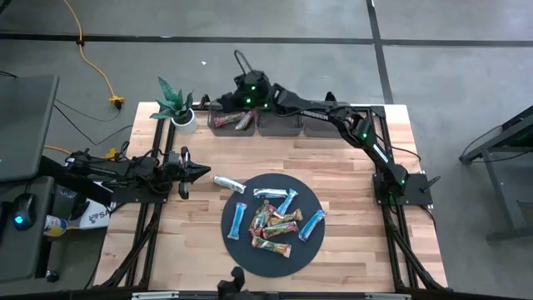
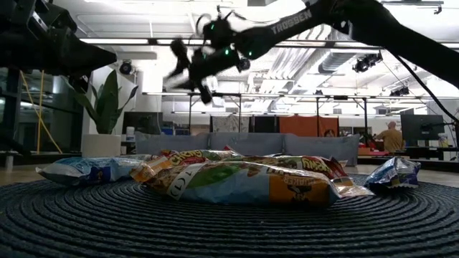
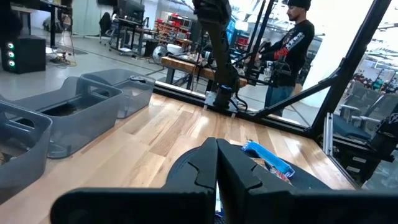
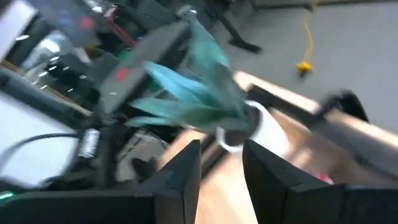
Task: Pick and place Granola Bars by type
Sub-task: Put the red granola bar into the left black bin
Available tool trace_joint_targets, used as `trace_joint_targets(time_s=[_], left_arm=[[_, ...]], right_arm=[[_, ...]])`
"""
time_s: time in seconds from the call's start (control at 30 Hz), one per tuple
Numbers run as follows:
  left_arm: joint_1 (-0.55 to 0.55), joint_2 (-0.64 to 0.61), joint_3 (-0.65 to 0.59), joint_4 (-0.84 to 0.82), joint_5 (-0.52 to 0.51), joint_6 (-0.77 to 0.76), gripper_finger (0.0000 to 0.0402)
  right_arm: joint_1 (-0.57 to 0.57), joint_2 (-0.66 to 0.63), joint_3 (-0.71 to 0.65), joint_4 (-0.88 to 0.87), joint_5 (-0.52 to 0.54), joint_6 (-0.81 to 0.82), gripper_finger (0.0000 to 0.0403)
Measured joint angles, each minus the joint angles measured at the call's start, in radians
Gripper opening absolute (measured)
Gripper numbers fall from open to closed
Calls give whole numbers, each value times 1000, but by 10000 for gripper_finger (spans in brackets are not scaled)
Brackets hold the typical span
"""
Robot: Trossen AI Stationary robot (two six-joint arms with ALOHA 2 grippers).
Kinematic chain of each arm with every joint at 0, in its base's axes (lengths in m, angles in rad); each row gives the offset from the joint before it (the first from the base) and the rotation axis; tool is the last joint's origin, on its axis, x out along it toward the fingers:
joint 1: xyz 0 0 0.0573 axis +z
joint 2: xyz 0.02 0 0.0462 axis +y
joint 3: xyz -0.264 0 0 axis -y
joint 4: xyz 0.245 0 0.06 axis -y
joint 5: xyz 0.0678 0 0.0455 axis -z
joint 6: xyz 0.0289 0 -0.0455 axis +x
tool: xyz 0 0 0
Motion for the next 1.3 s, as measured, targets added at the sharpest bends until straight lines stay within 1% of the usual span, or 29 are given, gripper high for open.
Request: trace_joint_targets(time_s=[0.07,0.2,0.3,0.4,0.6,0.77,0.9,0.97,1.07,1.2,1.3], left_arm=[[0,0,0,0,0,0,1],[0,0,0,0,0,0,1],[0,0,0,0,0,0,1],[0,0,0,0,0,0,1],[0,0,0,0,0,0,1],[0,0,0,0,0,0,1],[0,0,0,-1,0,0,1],[0,0,0,0,0,0,1],[0,0,0,0,0,0,1],[0,0,0,0,0,0,1],[0,0,0,0,0,0,1]], right_arm=[[4,-39,0,17,-7,-42,103],[7,-137,0,-2,-33,-137,103],[11,-224,0,-75,-53,-208,103],[23,-309,0,-191,-45,-291,103],[65,-428,0,-432,-42,-407,103],[122,-484,0,-672,-42,-471,103],[172,-493,0,-858,-36,-503,103],[198,-493,0,-931,-14,-518,103],[241,-494,0,-1021,62,-545,103],[298,-494,-3,-1085,163,-573,103],[337,-494,-3,-1112,202,-594,103]])
